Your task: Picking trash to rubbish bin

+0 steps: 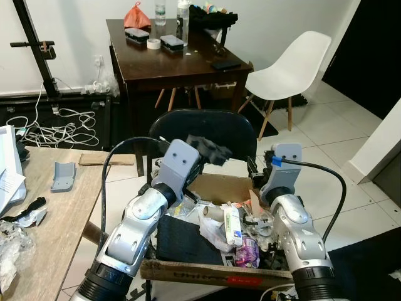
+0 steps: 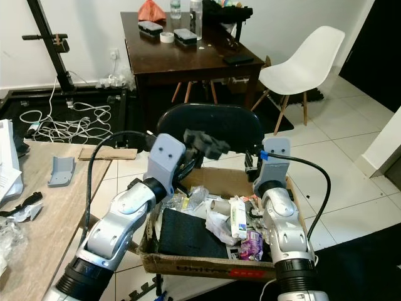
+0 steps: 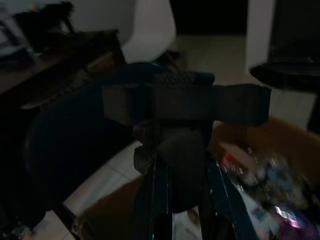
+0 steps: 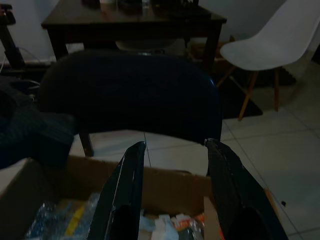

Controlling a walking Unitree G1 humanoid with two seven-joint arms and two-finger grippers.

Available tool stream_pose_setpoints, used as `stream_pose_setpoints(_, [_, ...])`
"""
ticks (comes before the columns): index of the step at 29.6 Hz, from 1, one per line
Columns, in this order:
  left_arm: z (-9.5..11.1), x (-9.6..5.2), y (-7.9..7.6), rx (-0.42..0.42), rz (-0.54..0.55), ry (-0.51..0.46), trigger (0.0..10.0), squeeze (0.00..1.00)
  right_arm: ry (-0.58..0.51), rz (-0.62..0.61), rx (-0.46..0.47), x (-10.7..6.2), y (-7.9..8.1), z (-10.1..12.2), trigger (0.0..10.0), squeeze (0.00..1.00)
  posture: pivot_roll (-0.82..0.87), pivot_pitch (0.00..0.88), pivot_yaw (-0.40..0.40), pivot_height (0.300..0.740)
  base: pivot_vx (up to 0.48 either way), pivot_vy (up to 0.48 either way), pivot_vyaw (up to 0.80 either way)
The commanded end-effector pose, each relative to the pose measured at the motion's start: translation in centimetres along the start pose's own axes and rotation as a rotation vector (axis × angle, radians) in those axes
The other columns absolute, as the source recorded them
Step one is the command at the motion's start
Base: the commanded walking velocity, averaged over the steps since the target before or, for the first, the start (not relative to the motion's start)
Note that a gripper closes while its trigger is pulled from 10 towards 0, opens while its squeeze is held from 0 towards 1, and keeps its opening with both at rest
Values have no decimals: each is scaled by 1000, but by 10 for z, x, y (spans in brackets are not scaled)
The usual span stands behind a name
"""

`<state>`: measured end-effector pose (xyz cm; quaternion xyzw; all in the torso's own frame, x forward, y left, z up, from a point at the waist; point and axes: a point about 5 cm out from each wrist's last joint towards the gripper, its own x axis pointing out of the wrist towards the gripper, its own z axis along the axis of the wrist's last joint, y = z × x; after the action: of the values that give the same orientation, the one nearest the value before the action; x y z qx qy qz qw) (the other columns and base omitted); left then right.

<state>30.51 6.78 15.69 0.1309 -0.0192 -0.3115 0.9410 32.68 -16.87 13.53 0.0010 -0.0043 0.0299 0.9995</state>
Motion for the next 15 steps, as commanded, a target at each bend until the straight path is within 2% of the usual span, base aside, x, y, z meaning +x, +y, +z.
stream_pose_setpoints(1, [-7, 3, -6, 48, -38, 47, 10000, 0, 67, -18, -19, -4, -5, -14, 10000, 0, -18, 80, -51, 740, 0, 0, 0])
stream_pose_setpoints(4, [-10, 6, -8, 75, -42, 61, 10000, 0, 78, -27, -22, -4, -6, -17, 10000, 0, -19, 84, -50, 740, 0, 0, 0])
stream_pose_setpoints(5, [-14, 13, -7, 79, -33, 80, 10000, 0, 83, -30, -23, -4, -7, -17, 10000, 0, -16, 90, -53, 740, 0, 0, 0])
stream_pose_setpoints(8, [-18, 21, -3, 90, -15, 101, 10000, 0, 108, -28, -29, -4, -9, -20, 10000, 0, -13, 96, -52, 740, 0, 0, 0])
stream_pose_setpoints(9, [-19, 25, 0, 84, 9, 111, 10000, 0, 141, -18, -38, -4, -9, -26, 10000, 0, -12, 107, -40, 740, 0, 0, 0])
stream_pose_setpoints(10, [-22, 32, 8, 32, 70, 126, 10000, 0, 218, 4, -73, -7, -10, -39, 10000, 0, -15, 114, -29, 740, 0, 0, 0])
stream_pose_setpoints(11, [-22, 32, 8, 32, 70, 126, 10000, 0, 218, 4, -73, -7, -10, -39, 10000, 0, -15, 114, -29, 740, 0, 0, 0])
stream_pose_setpoints(13, [-24, 37, 13, -39, 114, 136, 10000, 0, 268, 8, -100, -12, -12, -52, 10000, 0, -14, 124, -17, 740, 0, 0, 0])
stream_pose_setpoints(15, [-24, 37, 13, -39, 114, 136, 10000, 0, 268, 8, -100, -12, -12, -52, 10000, 0, -14, 124, -17, 740, 0, 0, 0])
